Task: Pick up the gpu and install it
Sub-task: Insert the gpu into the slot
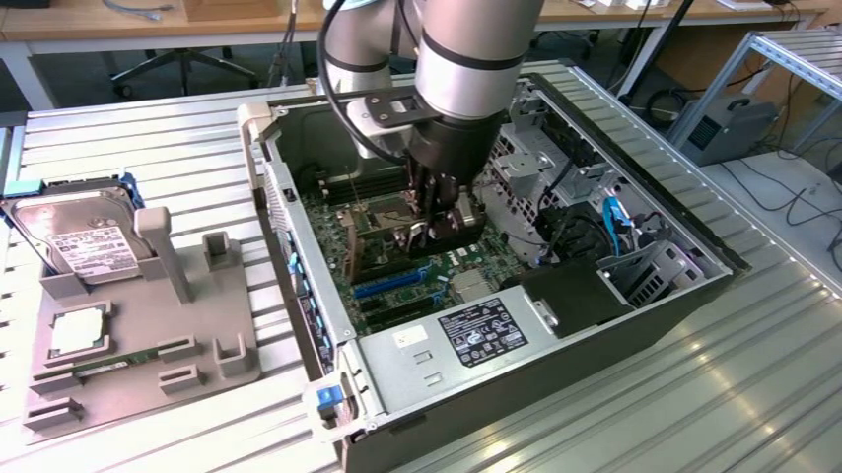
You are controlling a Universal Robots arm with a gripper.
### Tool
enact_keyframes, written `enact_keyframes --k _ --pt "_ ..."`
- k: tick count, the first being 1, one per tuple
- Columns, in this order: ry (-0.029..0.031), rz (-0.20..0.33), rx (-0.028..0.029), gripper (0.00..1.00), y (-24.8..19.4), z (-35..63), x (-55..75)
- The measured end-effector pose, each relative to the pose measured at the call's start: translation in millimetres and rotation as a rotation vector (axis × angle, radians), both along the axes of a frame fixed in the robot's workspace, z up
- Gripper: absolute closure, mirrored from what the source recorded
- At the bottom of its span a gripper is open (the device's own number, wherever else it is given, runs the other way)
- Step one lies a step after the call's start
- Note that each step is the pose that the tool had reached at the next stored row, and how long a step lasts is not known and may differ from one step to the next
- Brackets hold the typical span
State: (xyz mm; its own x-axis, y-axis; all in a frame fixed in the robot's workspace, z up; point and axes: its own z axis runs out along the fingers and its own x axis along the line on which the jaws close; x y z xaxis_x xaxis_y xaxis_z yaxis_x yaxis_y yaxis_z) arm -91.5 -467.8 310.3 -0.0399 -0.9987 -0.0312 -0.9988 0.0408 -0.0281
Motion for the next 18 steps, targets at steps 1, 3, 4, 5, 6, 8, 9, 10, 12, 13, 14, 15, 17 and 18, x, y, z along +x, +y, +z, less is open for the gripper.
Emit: enact_keyframes --k 1,3,4,5,6,8,9,10,12,13,14,15,17,18 --pt "-0.0001 0.0 0.0001 0.73 0.0 -0.1 -0.3" --pt "0.0 0.0 0.0001 0.73 0.0 -0.1 -0.7" --pt "0.0 0.0 0.0 0.73 0.0 -0.2 -1.2" --pt "0.0 0.0 0.0 0.73 0.0 -0.2 -1.4" --pt "0.0 0.0 0.0 0.73 0.0 -0.2 -1.7" --pt "-0.0001 0.0 0.0001 0.73 0.0 -0.3 -2.3" --pt "-0.0001 0.0 0.0 0.73 0.0 -0.4 -2.5" --pt "-0.0001 0.0 0.0001 0.73 0.0 -0.4 -2.8" --pt "0.0 0.0 0.0 0.73 0.0 -0.5 -4.1" --pt "0.0 0.0 0.0 0.73 0.0 -0.6 -4.6" --pt "-0.0001 0.0 0.0 0.73 0.0 -0.7 -5.1" --pt "0.0 0.0 0.0 0.73 0.0 -0.7 -5.4" --pt "0.0 0.0 0.0001 0.73 0.0 -0.8 -6.2" --pt "-0.0001 0.0 0.0 0.73 0.0 -0.9 -6.8"
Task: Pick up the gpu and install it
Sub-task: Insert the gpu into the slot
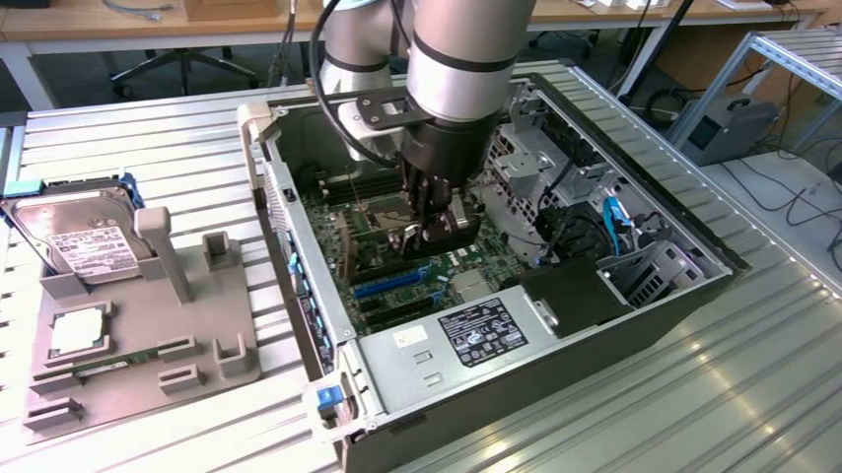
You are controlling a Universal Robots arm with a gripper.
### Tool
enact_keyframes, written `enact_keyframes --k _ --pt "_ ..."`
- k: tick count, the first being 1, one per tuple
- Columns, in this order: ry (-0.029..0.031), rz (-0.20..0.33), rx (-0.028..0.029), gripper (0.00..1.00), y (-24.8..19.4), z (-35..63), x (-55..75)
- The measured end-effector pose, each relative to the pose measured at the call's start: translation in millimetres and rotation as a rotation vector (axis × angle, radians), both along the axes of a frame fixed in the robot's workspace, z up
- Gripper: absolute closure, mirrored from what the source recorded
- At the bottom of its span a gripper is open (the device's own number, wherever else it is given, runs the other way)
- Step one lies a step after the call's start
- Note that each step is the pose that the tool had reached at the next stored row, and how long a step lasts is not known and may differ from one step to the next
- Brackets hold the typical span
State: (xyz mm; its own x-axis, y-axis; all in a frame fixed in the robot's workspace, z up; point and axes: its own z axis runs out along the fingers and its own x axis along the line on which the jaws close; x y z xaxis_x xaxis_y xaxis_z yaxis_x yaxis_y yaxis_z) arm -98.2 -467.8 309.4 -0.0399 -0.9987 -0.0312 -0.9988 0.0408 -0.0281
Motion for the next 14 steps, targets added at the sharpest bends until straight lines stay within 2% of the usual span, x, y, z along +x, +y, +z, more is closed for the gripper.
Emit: enact_keyframes --k 14 --pt "0.0 0.0 0.0 0.73 0.0 -0.7 -3.3"
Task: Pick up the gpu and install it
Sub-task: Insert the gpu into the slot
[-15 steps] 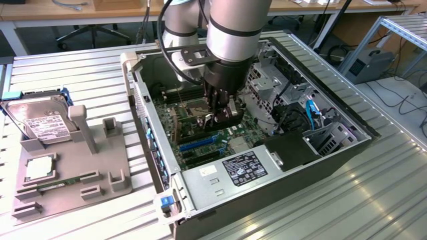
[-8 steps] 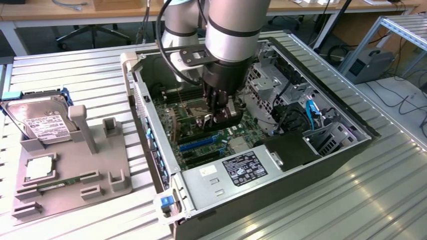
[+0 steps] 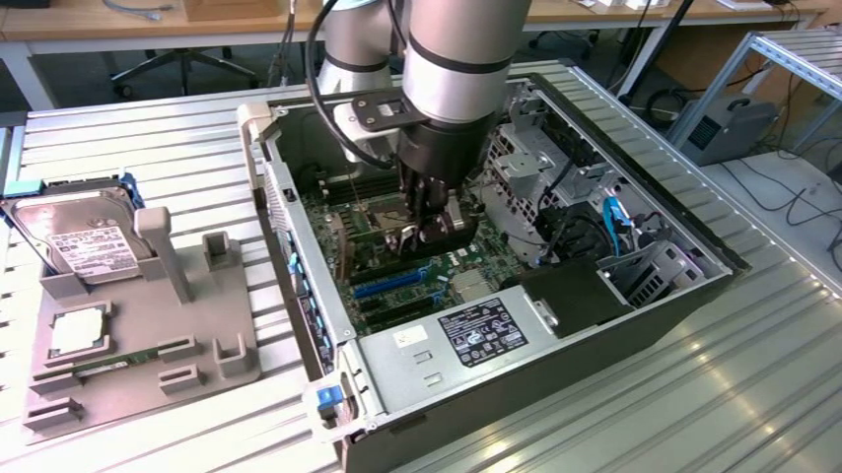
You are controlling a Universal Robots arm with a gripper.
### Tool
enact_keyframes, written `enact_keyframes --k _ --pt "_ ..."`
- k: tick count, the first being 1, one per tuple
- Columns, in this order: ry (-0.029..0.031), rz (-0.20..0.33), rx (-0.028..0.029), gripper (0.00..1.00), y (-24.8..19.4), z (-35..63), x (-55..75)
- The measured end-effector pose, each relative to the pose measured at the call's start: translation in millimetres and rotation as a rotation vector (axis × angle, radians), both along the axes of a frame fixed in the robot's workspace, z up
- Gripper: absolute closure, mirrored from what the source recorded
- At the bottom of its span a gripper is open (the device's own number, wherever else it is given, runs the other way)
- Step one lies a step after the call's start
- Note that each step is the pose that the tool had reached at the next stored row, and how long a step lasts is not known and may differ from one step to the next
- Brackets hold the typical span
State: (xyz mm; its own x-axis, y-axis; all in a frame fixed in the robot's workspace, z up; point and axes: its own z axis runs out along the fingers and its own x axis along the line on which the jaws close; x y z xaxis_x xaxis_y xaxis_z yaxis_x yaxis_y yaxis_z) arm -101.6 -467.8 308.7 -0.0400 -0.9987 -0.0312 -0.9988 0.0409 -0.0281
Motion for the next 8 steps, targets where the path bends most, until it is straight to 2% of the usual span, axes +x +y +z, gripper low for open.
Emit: enact_keyframes --k 8 --pt "-0.0001 0.0 0.0 0.73 0.0 -0.3 -2.2"
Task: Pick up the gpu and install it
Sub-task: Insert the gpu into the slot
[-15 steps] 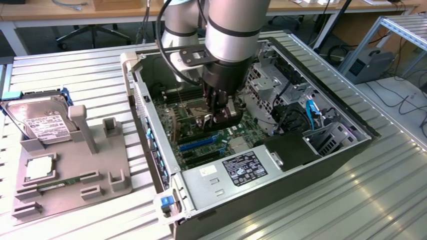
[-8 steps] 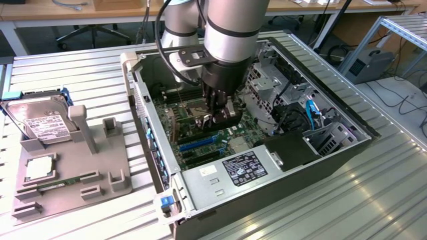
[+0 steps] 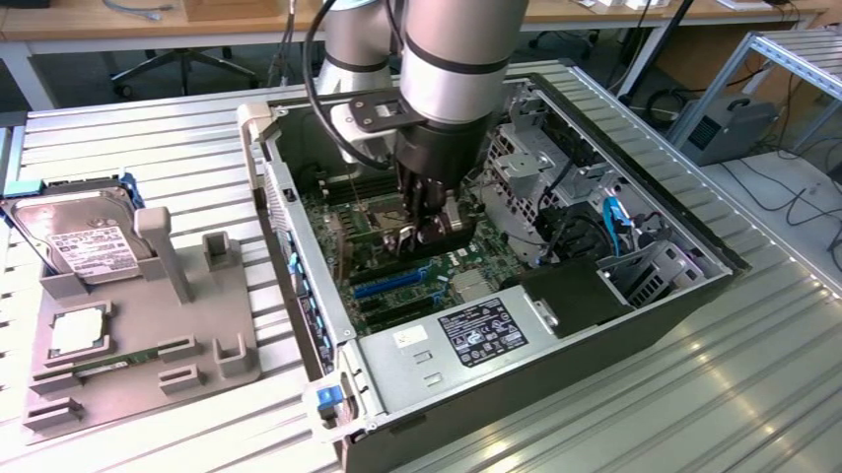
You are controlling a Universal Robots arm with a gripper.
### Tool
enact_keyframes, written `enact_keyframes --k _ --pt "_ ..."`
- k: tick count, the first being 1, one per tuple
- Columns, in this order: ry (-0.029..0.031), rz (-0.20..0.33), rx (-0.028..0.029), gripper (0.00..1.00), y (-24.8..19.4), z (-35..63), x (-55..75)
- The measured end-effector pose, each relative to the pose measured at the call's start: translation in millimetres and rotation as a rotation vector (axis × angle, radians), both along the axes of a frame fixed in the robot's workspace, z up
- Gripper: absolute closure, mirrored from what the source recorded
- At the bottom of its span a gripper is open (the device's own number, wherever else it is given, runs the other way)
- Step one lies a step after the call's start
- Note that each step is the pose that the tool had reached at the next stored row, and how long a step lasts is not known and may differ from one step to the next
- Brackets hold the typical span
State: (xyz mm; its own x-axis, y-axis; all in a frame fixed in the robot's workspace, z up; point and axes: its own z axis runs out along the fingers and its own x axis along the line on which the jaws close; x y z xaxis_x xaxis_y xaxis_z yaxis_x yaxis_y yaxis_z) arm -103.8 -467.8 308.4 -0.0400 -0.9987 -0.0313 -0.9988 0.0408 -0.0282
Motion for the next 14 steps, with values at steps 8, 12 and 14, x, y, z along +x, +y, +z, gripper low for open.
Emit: enact_keyframes --k 8,12,14 --pt "0.0001 0.0 -0.0001 0.73 0.0 -0.3 -2.4" --pt "0.0001 0.0 -0.0001 0.73 0.0 -0.5 -3.6" --pt "0.0001 0.0 -0.0001 0.73 0.0 -0.5 -4.1"
